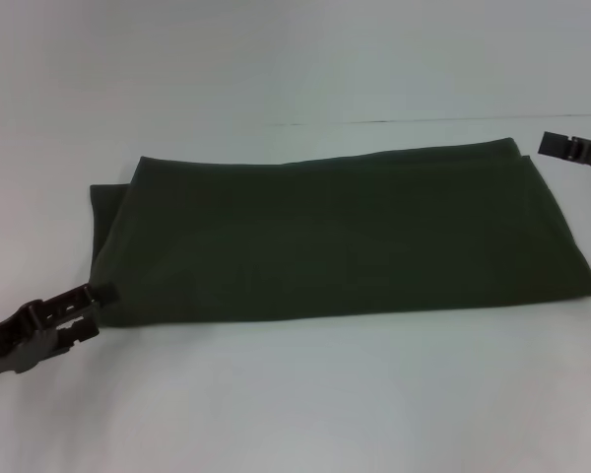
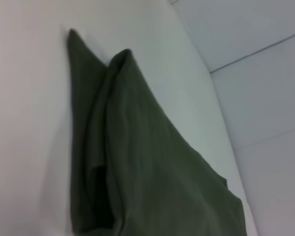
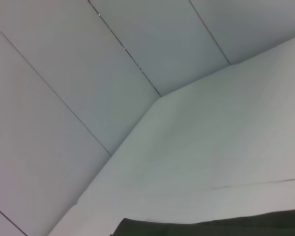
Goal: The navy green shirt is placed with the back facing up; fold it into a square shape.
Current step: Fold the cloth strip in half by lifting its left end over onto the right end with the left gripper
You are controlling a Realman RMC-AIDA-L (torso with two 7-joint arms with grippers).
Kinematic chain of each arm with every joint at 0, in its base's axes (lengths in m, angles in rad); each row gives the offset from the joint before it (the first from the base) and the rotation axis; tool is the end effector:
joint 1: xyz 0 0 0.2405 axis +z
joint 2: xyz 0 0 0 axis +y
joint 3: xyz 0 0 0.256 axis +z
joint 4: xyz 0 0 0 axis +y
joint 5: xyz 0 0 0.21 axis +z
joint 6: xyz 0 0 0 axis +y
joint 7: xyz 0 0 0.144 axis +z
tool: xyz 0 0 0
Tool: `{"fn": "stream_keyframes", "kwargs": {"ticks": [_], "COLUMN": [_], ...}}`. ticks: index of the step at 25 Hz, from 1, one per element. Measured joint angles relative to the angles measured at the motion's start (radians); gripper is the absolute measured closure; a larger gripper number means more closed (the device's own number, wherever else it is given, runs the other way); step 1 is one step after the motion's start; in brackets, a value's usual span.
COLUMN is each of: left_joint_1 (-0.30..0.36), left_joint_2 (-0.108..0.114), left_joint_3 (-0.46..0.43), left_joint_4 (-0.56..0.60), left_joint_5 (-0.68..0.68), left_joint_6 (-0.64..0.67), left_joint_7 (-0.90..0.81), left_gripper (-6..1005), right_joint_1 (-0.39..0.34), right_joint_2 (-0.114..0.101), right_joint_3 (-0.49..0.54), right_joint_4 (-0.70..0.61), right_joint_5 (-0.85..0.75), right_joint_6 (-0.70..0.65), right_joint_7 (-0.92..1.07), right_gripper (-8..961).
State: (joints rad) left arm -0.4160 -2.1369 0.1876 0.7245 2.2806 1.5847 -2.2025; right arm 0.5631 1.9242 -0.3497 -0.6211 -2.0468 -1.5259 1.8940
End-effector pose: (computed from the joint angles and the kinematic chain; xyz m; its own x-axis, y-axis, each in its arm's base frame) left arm -0.3400 0.2813 0.0252 -0.1148 0.7947 0.5960 0.9621 -0.0604 0.2659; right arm 0.3029 0.3626 0.1004 0.3607 -0.5956 -0.7177 -0.8739 -0.4847 -0.0369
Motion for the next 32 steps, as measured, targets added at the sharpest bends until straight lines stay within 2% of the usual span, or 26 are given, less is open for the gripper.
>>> {"fn": "stream_keyframes", "kwargs": {"ticks": [5, 14, 21, 32], "left_joint_1": [-0.016, -0.036, -0.048, -0.076], "left_joint_2": [0.009, 0.009, 0.012, 0.029], "left_joint_3": [0.013, 0.055, 0.083, 0.088], "left_joint_4": [-0.029, -0.08, -0.08, -0.074], "left_joint_5": [0.001, 0.013, 0.028, 0.083], "left_joint_6": [-0.022, -0.081, -0.113, -0.152], "left_joint_7": [-0.07, -0.142, -0.197, -0.259], "left_gripper": [102, 103, 103, 104], "right_joint_1": [0.019, 0.032, 0.032, 0.032], "right_joint_2": [0.002, -0.001, -0.007, -0.008], "right_joint_3": [0.0, 0.003, 0.007, 0.009], "right_joint_4": [0.0, 0.0, 0.0, -0.002], "right_joint_5": [0.003, 0.004, 0.006, 0.03], "right_joint_6": [0.008, 0.037, 0.052, 0.055], "right_joint_7": [-0.003, -0.015, -0.017, -0.018], "right_gripper": [24, 16, 17, 18]}}
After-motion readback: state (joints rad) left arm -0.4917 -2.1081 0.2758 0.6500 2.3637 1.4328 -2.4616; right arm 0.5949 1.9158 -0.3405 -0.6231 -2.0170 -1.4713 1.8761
